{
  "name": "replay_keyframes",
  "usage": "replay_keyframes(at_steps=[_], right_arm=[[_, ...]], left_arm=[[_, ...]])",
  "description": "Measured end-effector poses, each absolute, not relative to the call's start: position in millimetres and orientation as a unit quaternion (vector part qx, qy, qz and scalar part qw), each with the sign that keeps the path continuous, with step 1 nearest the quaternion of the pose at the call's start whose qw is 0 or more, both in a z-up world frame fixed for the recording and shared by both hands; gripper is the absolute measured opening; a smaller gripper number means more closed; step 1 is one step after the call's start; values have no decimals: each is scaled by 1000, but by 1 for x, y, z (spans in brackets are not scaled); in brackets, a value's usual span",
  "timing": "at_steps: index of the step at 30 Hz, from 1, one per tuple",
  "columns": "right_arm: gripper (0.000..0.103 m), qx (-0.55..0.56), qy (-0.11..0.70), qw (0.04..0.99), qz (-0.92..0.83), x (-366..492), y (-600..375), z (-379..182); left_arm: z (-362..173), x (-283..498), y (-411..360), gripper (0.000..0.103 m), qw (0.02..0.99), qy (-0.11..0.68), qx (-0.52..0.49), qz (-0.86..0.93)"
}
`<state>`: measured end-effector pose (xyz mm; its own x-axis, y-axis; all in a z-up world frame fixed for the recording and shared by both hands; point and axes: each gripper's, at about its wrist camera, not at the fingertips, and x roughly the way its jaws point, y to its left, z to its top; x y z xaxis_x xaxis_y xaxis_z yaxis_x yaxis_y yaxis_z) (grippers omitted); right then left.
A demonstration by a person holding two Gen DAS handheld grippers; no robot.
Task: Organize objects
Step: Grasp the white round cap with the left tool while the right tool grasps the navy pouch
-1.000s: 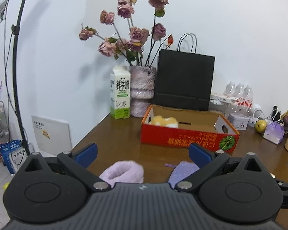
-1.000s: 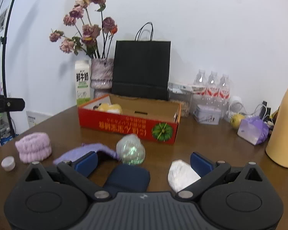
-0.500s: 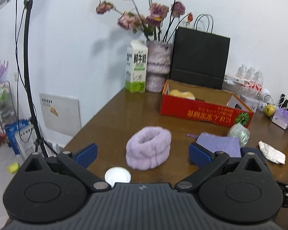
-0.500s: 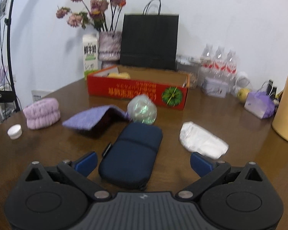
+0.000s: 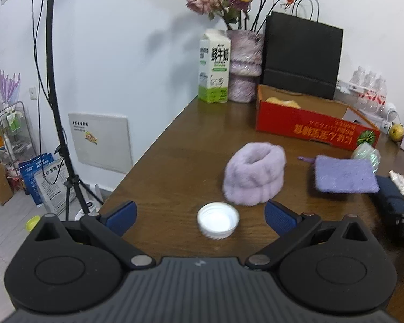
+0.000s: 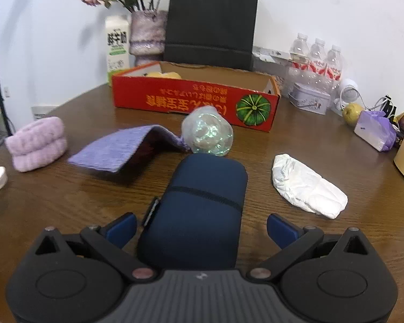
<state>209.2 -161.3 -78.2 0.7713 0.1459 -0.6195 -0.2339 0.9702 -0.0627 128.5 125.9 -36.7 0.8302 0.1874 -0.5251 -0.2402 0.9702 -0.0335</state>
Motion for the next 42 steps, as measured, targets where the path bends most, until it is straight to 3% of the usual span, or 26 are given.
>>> replay_keyframes(at_steps=[16, 19, 21, 22, 32, 35, 38, 42], right_arm=[[103, -25, 338, 938, 77, 235, -168, -90], [103, -24, 339, 937, 77, 235, -168, -90], [103, -24, 339, 937, 77, 235, -168, -90], [103, -24, 339, 937, 77, 235, -168, -90], [103, -24, 339, 937, 78, 235, -168, -89], [94, -25, 334, 938, 85, 233, -167, -89], [73, -25, 323, 941, 94, 230, -167, -87], [67, -16, 317, 944, 94, 228, -171, -85]], left_arm=[[-68, 169, 131, 103, 938, 329, -34, 101], [-71, 175, 128, 88, 939, 329, -36, 98], [-70, 175, 125, 61, 942, 319, -27, 94], [-69, 174, 124, 41, 945, 314, -31, 87], [-52, 160, 109, 41, 959, 267, -43, 80], [-45, 155, 98, 41, 964, 254, -40, 67], [-38, 149, 87, 41, 969, 241, -31, 54], [-36, 146, 79, 41, 969, 239, -28, 47]])
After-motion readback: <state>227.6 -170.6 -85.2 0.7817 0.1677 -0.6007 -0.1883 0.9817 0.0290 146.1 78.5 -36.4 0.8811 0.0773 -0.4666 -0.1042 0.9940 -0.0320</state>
